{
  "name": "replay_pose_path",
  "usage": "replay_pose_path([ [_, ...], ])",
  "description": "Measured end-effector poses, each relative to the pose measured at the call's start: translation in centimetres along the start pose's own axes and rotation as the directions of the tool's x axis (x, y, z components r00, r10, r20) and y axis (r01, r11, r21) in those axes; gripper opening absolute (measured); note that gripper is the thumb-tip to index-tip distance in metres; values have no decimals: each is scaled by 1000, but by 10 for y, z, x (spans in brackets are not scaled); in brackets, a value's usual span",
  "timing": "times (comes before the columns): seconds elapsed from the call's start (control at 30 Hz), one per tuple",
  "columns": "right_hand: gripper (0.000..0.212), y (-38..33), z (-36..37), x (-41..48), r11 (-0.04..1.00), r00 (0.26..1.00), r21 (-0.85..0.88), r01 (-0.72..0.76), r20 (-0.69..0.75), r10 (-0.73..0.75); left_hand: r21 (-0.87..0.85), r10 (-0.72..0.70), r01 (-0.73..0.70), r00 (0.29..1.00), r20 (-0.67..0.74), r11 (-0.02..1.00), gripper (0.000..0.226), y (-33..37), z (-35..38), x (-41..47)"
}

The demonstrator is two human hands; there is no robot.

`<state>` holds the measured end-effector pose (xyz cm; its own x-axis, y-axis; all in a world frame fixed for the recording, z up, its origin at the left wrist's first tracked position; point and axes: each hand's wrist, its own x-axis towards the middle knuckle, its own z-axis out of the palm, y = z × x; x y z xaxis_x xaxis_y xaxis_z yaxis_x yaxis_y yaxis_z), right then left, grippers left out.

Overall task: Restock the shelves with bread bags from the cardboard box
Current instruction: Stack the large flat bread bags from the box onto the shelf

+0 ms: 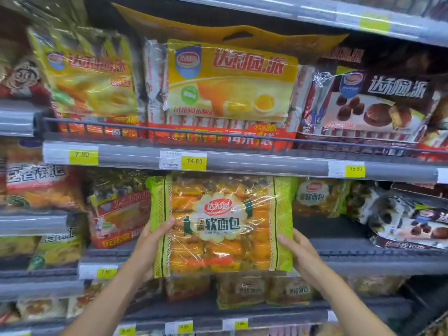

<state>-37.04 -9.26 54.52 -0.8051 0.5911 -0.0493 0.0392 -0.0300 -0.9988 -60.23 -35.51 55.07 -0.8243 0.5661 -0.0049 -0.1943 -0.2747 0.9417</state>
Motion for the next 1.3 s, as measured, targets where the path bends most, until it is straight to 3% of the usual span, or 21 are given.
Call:
replay_pose_path([
  [0.07, 103, -7, -1, 17, 998, 999, -60, 34, 4, -34, 34, -9, 9, 1000, 4, 999, 84, 6, 6, 10],
  [0.1, 103, -7, -4, 29, 996, 999, -79, 39, 0, -39, 49, -7, 7, 1000, -11, 999, 102, 0, -2, 29],
  [0.17, 106, -9, -10, 52, 993, 999, -108, 37, -21, -39, 190, 19, -14, 1000, -23, 982, 120, 4, -3, 41],
  [0.2, 109, -10, -13, 64, 990, 999, -137, 29, -36, -34, 226, 22, -11, 999, -47, 974, 114, 7, -6, 48],
  [0.27, 118, -10, -18, 88, 984, 997, -172, 49, -43, -57, 303, 53, -30, 996, -68, 952, 71, 14, -1, 64],
  [0.33, 128, -12, -19, 106, 981, 995, -191, 27, -87, -45, 381, 167, -118, 981, -98, 917, 42, 22, 5, 77],
  [0.43, 120, -13, -7, 117, 959, 989, -281, 18, -139, -59, 555, 283, -180, 954, -103, 812, 33, 17, 5, 99],
  [0.53, 94, 3, 3, 126, 918, 984, -397, 1, -162, -71, 681, 309, -161, 946, -101, 714, 32, 5, 6, 110],
  [0.6, 82, 14, 4, 127, 896, 979, -444, -20, -189, -72, 656, 254, -107, 958, -133, 747, 47, -9, 4, 110],
  [0.67, 90, 20, 5, 126, 896, 978, -443, -26, -199, -70, 628, 205, -45, 961, -185, 777, 73, -22, 1, 106],
  [0.8, 100, 23, 4, 125, 897, 982, -440, -39, -181, -46, 612, 109, 29, 976, -187, 791, 60, -34, -3, 102],
  [0.9, 102, 20, 3, 128, 881, 985, -470, -51, -168, -33, 694, 13, 38, 998, -68, 719, 79, -36, -4, 97],
  [0.97, 101, 16, 6, 130, 876, 985, -477, -72, -174, -14, 705, 29, 7, 999, -39, 709, 86, -35, -4, 98],
  [1.1, 131, 26, 3, 142, 870, 985, -487, -72, -170, -14, 718, 111, 5, 987, -114, 696, 92, -37, -3, 109],
  [1.2, 114, 25, 5, 141, 864, 983, -495, -94, -185, 0, 742, 115, 11, 986, -118, 670, 91, -39, -3, 110],
  [1.3, 119, 22, 6, 139, 857, 982, -503, -115, -185, 23, 735, 107, -18, 991, -74, 677, 87, -33, -2, 107],
])
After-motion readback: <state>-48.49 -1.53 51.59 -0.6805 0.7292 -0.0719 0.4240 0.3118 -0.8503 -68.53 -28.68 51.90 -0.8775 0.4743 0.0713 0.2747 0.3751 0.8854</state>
